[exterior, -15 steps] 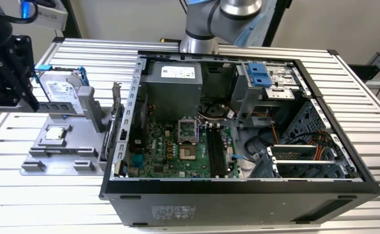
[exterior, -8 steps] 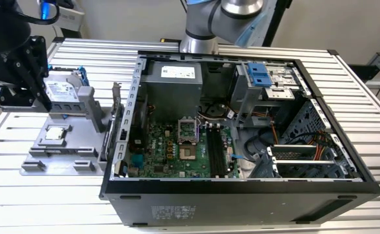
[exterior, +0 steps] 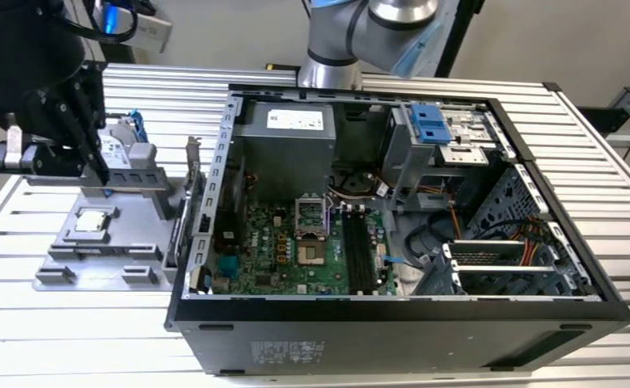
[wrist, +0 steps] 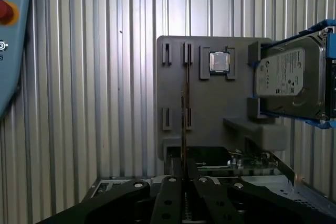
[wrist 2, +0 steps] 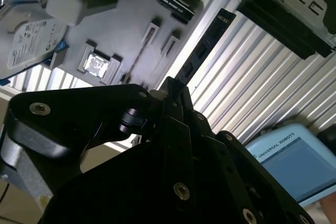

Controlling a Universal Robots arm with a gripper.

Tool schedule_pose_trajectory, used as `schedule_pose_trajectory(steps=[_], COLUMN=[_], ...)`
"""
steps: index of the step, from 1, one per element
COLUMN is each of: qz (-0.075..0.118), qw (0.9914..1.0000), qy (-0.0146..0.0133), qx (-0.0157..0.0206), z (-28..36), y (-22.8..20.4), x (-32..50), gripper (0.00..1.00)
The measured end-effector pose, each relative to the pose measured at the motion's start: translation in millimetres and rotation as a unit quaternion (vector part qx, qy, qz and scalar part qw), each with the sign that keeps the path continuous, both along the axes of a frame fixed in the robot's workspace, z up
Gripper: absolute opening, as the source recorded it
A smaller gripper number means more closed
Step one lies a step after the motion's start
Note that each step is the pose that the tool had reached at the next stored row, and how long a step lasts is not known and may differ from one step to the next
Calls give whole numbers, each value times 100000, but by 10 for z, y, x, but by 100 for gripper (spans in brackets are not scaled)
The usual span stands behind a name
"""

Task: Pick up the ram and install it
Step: 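Pick up the ram and move it above insertion slot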

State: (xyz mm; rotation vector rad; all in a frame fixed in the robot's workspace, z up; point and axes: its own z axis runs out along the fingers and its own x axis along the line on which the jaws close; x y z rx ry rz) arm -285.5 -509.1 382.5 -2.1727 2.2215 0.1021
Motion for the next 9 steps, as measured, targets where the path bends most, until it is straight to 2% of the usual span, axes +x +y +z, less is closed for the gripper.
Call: schedule_pose_trajectory(steps=[9], qz=[0], qw=[100000], qy=[4], qx=[-1], z=[0], y=[0], x=[206], gripper=[0])
